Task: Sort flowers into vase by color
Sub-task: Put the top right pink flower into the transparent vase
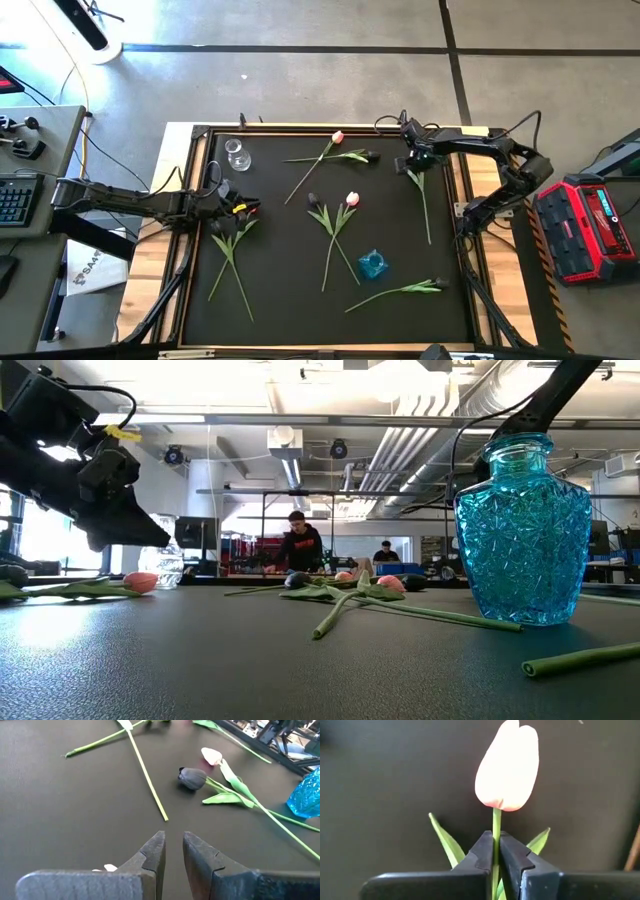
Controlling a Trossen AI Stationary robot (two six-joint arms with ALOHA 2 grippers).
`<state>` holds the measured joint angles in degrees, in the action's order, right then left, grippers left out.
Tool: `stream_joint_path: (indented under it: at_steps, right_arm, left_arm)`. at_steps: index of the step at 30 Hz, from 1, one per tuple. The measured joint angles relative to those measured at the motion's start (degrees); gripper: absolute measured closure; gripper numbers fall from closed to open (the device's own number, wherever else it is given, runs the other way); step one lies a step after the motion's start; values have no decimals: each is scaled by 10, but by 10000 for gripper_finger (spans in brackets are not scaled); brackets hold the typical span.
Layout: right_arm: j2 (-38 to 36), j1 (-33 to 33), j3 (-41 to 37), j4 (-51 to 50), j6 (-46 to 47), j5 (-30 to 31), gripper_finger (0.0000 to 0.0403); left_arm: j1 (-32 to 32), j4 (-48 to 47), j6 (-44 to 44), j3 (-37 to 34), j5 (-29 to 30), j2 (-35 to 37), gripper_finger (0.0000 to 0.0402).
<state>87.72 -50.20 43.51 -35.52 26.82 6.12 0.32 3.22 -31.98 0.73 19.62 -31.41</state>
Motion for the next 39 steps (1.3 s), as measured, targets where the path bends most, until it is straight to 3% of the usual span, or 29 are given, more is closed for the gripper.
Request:
stream_joint_path:
  at_steps: [9,17,24,29,35,39]
  right_arm:
    - [-24,41,0,87,-9,-13,401]
    - [-106,123,0,161,-9,1,402]
    - [-173,240,-1,257,-56,91,402]
    - [-198,329,-2,335,-122,152,402]
    - [-210,388,-2,435,-194,169,402]
    - [-211,403,-2,489,-225,169,402]
  left_arm:
    - [0,16,-2,0,4,-2,346]
    - [0,75,41,0,15,-2,328]
    - [-5,78,13,0,-15,-6,278]
    - [-29,113,-8,0,-33,-19,275]
    - [-43,243,48,4,-10,-48,278]
    - [-40,258,100,39,-2,-82,267]
